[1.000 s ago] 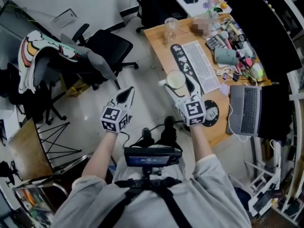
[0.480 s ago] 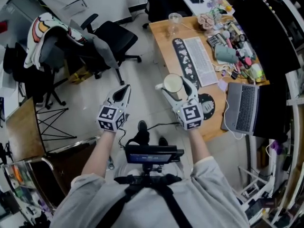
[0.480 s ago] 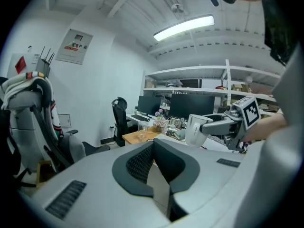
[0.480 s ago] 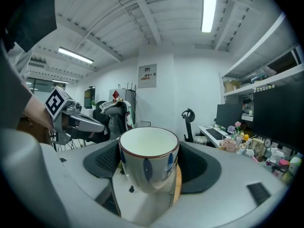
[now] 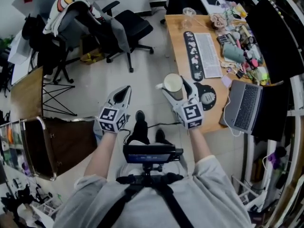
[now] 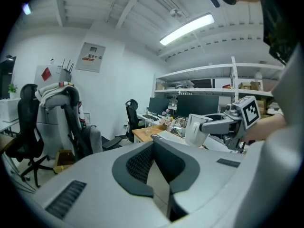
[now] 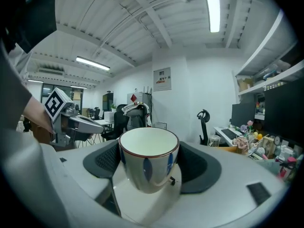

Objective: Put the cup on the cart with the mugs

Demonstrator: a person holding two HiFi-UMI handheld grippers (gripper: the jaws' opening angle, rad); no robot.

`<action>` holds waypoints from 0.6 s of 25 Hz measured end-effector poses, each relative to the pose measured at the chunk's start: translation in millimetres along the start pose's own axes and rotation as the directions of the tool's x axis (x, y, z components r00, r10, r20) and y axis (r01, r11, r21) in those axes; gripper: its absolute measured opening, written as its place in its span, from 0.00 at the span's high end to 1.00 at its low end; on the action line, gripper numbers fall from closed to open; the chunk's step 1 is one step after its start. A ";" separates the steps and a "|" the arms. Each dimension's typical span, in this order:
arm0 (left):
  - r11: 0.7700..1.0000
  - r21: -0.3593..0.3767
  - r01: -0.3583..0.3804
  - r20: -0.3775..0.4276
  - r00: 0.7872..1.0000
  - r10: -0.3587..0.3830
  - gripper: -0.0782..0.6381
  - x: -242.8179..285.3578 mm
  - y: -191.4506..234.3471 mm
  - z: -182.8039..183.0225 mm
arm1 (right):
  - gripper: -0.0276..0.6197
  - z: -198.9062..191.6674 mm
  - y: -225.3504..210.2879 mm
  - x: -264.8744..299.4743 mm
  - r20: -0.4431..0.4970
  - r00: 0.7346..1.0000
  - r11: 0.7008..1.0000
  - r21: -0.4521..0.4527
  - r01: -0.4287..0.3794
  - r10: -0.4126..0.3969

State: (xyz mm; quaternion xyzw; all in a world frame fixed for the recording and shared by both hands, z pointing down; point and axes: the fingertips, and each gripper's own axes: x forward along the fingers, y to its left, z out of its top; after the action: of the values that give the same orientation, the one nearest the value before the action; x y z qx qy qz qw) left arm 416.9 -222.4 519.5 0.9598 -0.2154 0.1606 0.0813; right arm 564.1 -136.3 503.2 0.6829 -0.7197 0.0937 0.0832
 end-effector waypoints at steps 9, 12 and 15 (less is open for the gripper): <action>0.999 -0.015 -0.043 0.012 0.999 0.043 0.89 -71.0 -2.0 -11.7 | 0.37 6.2 64.1 -28.7 0.009 0.999 0.999 0.002 -0.052 0.052; 1.000 -0.013 -0.025 0.022 0.999 0.025 0.89 -85.6 2.0 -14.0 | 0.37 9.8 84.7 -35.4 0.018 0.999 0.999 0.003 -0.037 0.037; 1.000 -0.009 0.008 0.030 1.000 -0.008 0.89 -104.0 -0.2 -20.1 | 0.37 7.8 108.3 -46.0 0.014 1.000 1.000 0.002 -0.009 0.009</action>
State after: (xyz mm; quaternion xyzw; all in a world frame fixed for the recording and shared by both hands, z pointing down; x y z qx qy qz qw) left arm 322.5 -177.3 502.6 0.9626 -0.2133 0.1450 0.0831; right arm 458.5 -88.3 481.9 0.6803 -0.7234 0.0900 0.0767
